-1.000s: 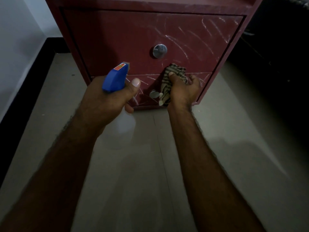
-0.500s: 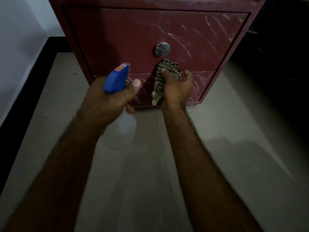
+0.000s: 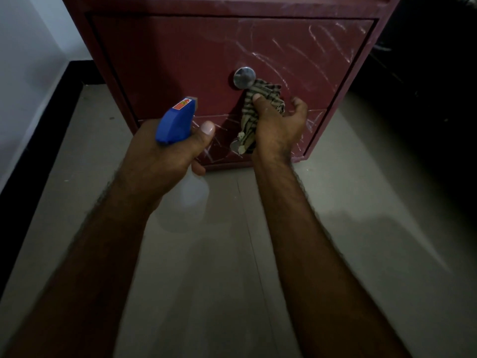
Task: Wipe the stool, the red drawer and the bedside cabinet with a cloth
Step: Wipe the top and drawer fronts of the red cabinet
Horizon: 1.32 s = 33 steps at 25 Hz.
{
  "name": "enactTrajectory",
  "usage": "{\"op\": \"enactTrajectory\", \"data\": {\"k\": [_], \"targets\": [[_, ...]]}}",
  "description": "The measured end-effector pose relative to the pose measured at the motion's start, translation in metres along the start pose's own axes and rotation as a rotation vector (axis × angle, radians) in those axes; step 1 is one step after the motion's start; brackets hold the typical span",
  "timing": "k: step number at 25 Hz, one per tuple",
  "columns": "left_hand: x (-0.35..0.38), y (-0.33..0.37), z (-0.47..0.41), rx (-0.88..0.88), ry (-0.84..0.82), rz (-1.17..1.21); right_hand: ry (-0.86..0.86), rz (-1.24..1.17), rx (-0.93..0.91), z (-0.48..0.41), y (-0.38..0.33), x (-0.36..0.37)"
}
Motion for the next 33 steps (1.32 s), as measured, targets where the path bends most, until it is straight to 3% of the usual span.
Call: {"op": "enactTrajectory", "data": {"k": [7, 13, 18, 24, 29, 33], "targets": [[0.001, 0.005, 0.003, -0.004, -0.001, 0.006, -0.042, 0.108, 0.062, -0.001, 0.017, -0.005], [0.0, 0.013, 0.007, 0.032, 0.002, 0.014, 0.052, 0.02, -0.028, -0.025, -0.001, -0.012], [0.003, 0.019, 0.008, 0.003, 0.006, 0.006, 0.022, 0.105, 0.034, -0.025, 0.014, -0.022], [0.009, 0.027, 0.013, 0.004, 0.002, 0.0, 0.045, -0.033, -0.037, -0.046, -0.028, -0.023], [0.013, 0.031, 0.014, -0.022, 0.012, 0.008, 0.082, 0.042, 0.02, -0.048, -0.01, -0.037], [0.015, 0.032, 0.013, -0.027, 0.014, 0.039, 0.098, -0.007, -0.045, -0.062, -0.034, -0.035]]}}
Point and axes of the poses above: each hand's wrist, its own z-axis away from the middle knuckle, its own x-axis out of the palm, y = z × x, the point moved 3 cm from there along -z, towards the middle knuckle, and after that the axes turned 15 degrees about y, right-handed, at the moved point
